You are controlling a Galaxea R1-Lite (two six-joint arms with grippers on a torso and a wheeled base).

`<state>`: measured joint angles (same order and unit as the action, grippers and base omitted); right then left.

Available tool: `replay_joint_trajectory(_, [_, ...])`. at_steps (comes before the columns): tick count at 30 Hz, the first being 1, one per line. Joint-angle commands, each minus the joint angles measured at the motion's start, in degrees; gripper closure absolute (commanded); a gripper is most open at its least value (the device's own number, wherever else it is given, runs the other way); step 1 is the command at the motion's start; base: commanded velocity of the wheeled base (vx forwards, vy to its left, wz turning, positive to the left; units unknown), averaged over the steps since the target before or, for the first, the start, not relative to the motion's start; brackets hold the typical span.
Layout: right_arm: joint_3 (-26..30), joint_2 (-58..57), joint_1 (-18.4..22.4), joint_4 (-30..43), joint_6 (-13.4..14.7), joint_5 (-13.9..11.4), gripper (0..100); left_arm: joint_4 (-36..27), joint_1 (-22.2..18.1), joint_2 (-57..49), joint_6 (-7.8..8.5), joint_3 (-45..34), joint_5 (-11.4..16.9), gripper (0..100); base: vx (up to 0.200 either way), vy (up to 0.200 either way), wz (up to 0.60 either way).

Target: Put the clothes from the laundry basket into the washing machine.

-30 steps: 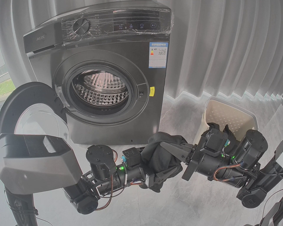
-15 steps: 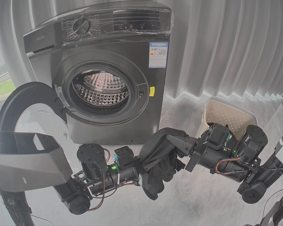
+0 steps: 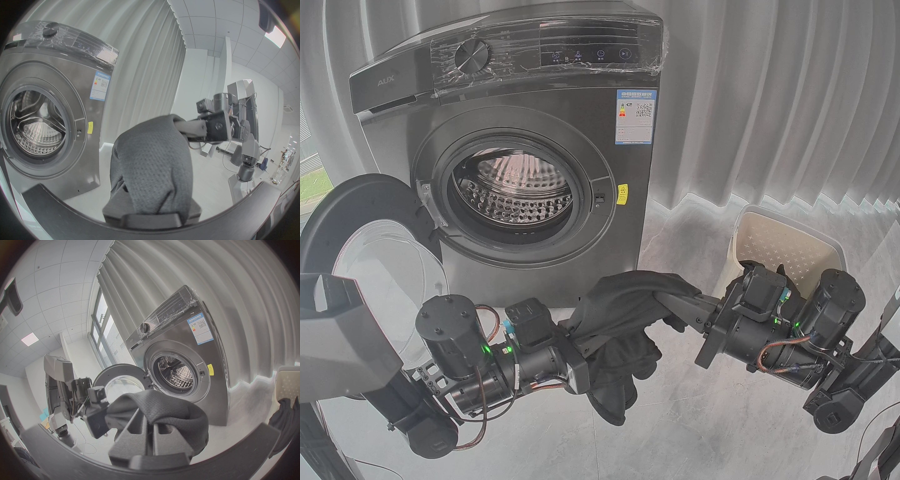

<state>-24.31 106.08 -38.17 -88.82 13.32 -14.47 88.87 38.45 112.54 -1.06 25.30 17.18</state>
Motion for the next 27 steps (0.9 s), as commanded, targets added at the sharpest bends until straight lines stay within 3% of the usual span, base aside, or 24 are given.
replay_joint_trajectory(1, [1.54, 0.27, -0.59, 0.05, -0.14, -0.03, 100, 0.16, -1.18, -2.15, -0.08, 0.1, -0.21, 100, 0.0, 0.0, 0.0])
replay_joint_trajectory(18, [1.81, 0.53, -1.21, 0.05, 0.12, -0.12, 100, 0.16, -2.5, -3.12, -0.08, 0.19, -0.3, 100, 0.0, 0.0, 0.0])
replay_joint_trajectory(19, [1.02, 0.53, -1.03, 0.05, 0.39, -0.03, 0, 0.16, -2.5, -3.21, -0.08, 0.1, -0.3, 100, 0.0, 0.0, 0.0])
replay_joint_trajectory(27, [3.39, 0.09, 0.2, 0.05, 1.0, -0.12, 0, 0.16, -3.38, -3.65, -0.08, 0.02, -0.3, 100, 0.0, 0.0, 0.0])
